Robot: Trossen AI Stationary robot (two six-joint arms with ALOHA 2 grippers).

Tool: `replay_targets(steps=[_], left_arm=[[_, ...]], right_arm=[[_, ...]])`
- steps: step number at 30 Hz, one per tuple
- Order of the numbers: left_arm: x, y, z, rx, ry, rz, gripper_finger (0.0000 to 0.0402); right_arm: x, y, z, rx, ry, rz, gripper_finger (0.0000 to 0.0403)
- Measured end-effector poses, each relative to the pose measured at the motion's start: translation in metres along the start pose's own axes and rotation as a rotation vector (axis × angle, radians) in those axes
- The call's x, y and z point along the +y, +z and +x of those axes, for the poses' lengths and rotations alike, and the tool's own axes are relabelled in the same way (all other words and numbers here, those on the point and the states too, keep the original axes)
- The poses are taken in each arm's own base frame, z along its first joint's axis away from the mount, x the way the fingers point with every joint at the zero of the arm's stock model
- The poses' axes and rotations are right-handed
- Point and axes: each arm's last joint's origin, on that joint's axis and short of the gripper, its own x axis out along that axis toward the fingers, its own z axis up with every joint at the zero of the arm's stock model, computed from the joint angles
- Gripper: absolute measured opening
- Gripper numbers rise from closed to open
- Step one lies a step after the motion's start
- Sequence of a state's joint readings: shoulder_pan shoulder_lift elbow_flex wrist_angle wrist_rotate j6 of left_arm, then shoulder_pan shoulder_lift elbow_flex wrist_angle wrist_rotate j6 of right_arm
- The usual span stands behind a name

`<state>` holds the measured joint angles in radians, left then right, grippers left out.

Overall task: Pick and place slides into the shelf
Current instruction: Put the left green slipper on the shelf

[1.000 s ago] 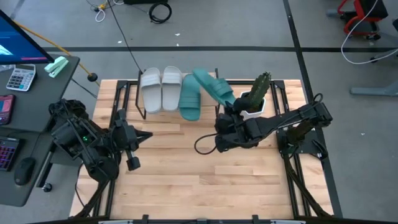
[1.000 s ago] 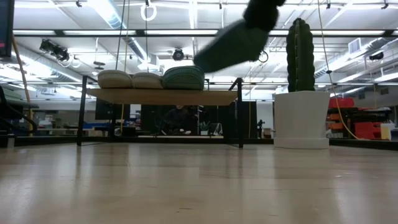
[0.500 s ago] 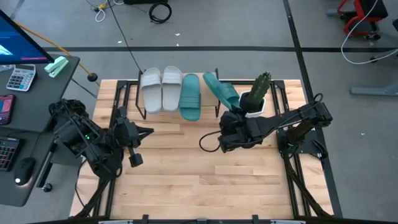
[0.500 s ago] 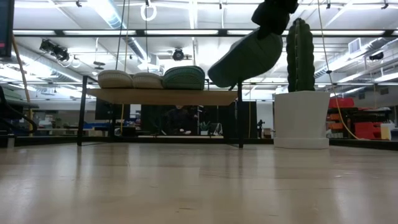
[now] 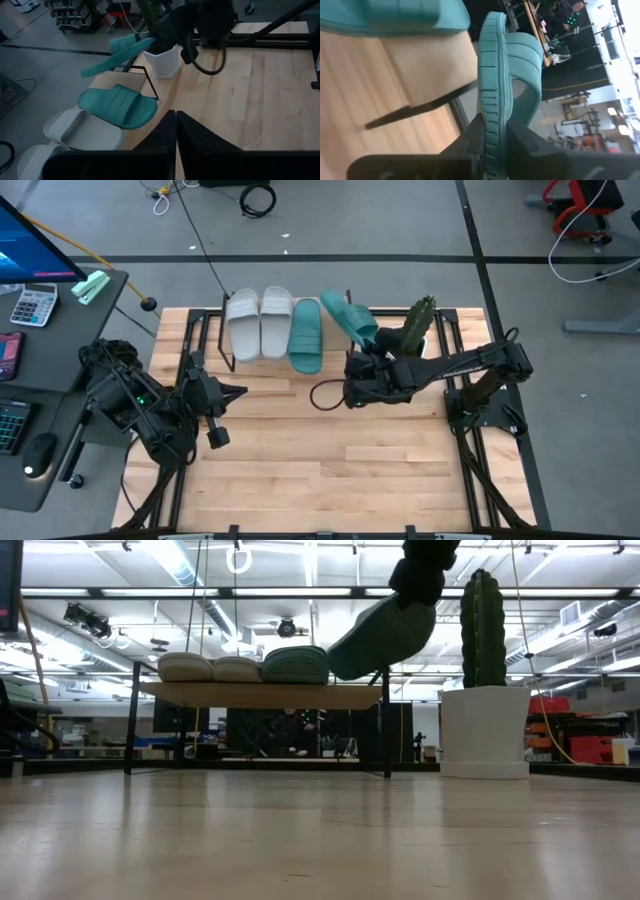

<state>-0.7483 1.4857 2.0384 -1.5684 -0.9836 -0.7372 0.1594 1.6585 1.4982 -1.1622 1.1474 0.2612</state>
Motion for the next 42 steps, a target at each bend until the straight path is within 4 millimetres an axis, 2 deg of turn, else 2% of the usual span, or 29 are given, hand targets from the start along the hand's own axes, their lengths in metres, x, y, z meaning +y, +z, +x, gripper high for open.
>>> replay_targets(steps=[4, 13, 22, 30, 35, 42], left_arm=[[0.000, 0.000, 0.000, 0.000, 0.000, 0.000, 0.0025], [0.000, 0.000, 0.000, 0.000, 0.000, 0.017, 0.0005], [0.000, 0.000, 0.000, 0.000, 0.000, 0.017, 0.0025], [0.000, 0.000, 0.000, 0.000, -0.001, 0.016, 0.0005], [0.000, 0.000, 0.000, 0.000, -0.001, 0.015, 0.0017], [0.000, 0.000, 0.000, 0.000, -0.001, 0.026, 0.0013]], right_arm=[[-0.002, 0.001, 0.005, 0.012, -0.008, -0.032, 0.0048], [-0.004, 0.001, 0.012, 0.037, 0.027, -0.025, 0.0048], [-0.002, 0.007, 0.021, 0.038, 0.077, -0.080, 0.0047], [0.004, 0.009, 0.039, 0.085, 0.096, -0.110, 0.0046], [0.000, 0.007, 0.051, 0.126, 0.121, -0.076, 0.0046], [0.002, 0.009, 0.048, 0.108, 0.131, -0.092, 0.0046]])
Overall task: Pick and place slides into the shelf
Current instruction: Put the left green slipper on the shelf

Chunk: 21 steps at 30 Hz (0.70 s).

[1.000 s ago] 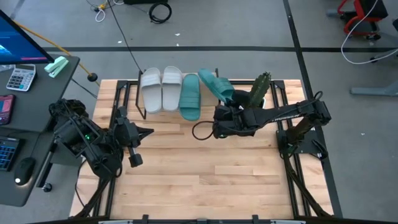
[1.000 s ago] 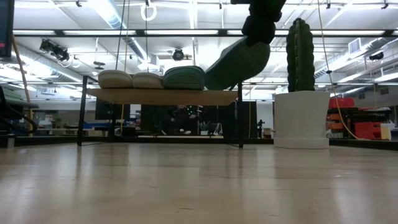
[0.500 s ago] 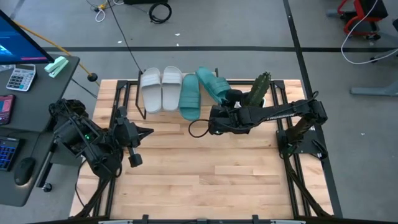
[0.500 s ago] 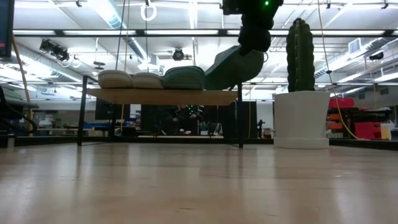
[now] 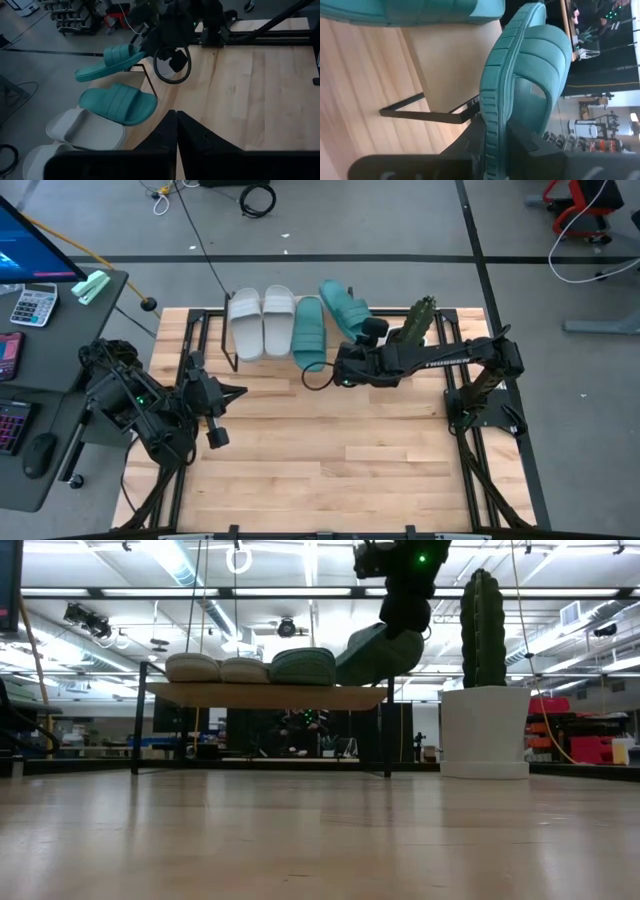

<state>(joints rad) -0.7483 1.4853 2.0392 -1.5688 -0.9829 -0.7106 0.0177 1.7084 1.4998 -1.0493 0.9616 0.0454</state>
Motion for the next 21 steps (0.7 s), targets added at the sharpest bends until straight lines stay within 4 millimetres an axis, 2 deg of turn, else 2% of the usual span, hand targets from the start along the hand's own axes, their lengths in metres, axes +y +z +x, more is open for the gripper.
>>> replay_targets(steps=[5, 12, 21], left_arm=[[0.000, 0.000, 0.000, 0.000, 0.001, 0.017, 0.0005], [0.002, 0.001, 0.003, 0.003, 0.013, 0.011, 0.0022], [0.002, 0.001, 0.003, 0.003, 0.015, 0.011, 0.0005]], right_arm=[[0.005, 0.002, -0.007, -0.031, 0.010, 0.001, 0.0046], [0.008, 0.006, -0.010, -0.066, 0.029, -0.001, 0.0046], [0.009, 0.012, -0.011, -0.109, 0.062, 0.043, 0.0045]])
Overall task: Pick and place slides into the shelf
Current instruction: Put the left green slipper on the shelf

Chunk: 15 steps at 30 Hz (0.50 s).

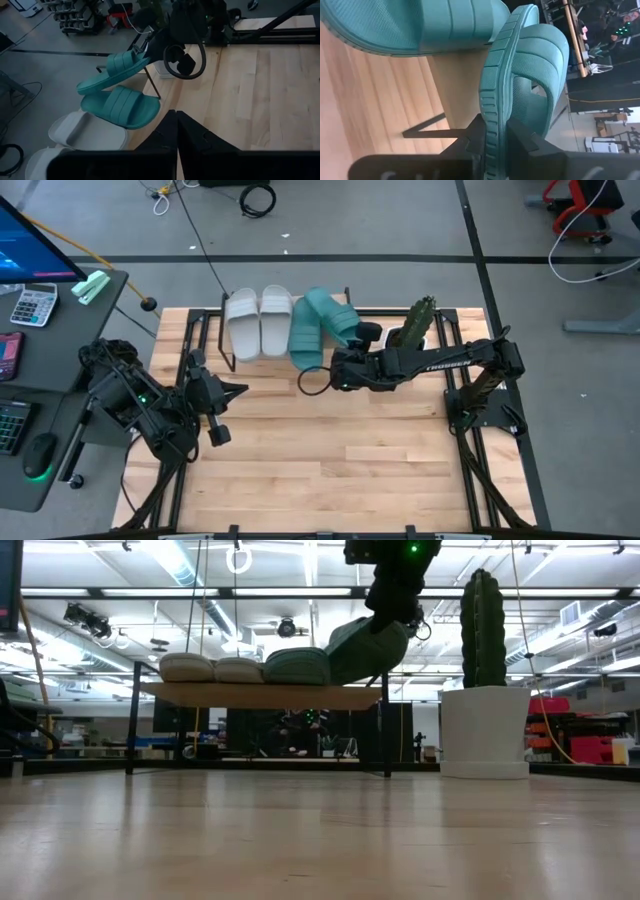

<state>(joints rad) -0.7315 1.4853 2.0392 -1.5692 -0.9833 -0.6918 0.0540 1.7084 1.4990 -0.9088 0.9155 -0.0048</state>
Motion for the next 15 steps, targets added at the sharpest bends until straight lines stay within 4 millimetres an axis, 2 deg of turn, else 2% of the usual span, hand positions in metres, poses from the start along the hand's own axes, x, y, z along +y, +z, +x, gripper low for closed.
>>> replay_targets(steps=[7, 15], left_arm=[[0.000, 0.000, 0.000, 0.000, 0.000, 0.002, 0.0022], [0.000, 0.000, 0.000, 0.001, 0.001, 0.010, 0.0005]], right_arm=[[0.000, 0.001, 0.000, -0.008, -0.010, -0.025, 0.0045], [-0.004, 0.006, -0.010, -0.025, -0.055, -0.073, 0.0045]])
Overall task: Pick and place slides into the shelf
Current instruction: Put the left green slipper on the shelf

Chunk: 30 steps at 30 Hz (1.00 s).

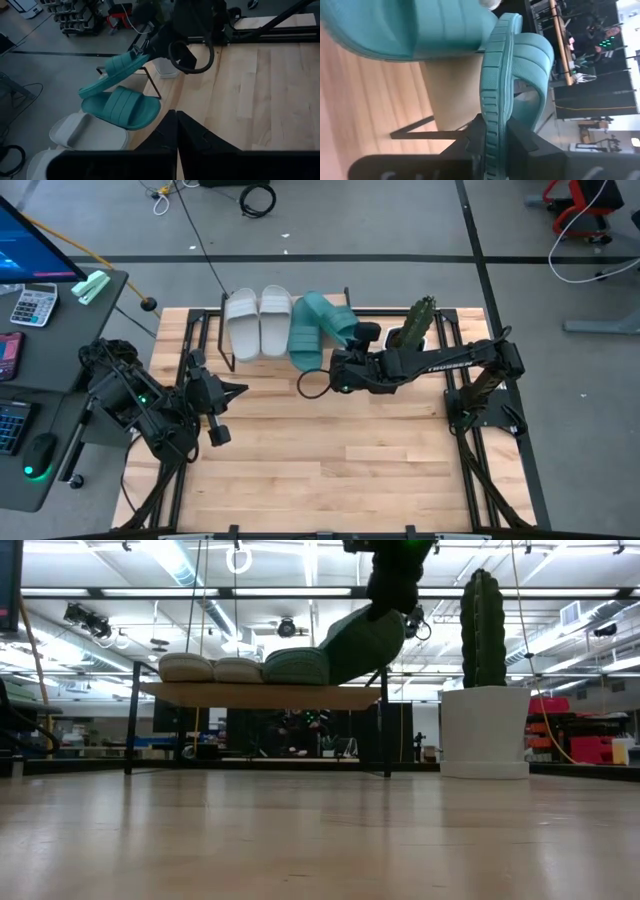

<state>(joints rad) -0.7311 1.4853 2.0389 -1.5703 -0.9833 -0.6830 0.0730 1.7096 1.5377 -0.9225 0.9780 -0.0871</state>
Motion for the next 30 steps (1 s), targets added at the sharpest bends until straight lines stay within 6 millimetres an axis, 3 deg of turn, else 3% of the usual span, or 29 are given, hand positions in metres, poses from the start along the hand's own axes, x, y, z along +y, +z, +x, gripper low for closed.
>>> replay_targets(steps=[9, 16, 24, 30], left_arm=[[0.000, 0.000, 0.000, 0.000, 0.000, -0.006, 0.0022], [0.000, 0.000, 0.000, 0.000, 0.000, -0.004, 0.0005], [0.000, 0.000, 0.000, 0.000, 0.000, -0.004, 0.0022], [0.000, 0.000, 0.000, 0.000, 0.000, -0.004, 0.0007]], right_arm=[[-0.010, 0.005, -0.007, -0.007, -0.023, 0.012, 0.0045], [-0.010, -0.003, -0.004, 0.049, -0.032, 0.004, 0.0045], [-0.010, -0.004, -0.004, 0.053, -0.025, 0.014, 0.0045], [-0.010, -0.004, -0.003, 0.058, 0.007, 0.043, 0.0046]])
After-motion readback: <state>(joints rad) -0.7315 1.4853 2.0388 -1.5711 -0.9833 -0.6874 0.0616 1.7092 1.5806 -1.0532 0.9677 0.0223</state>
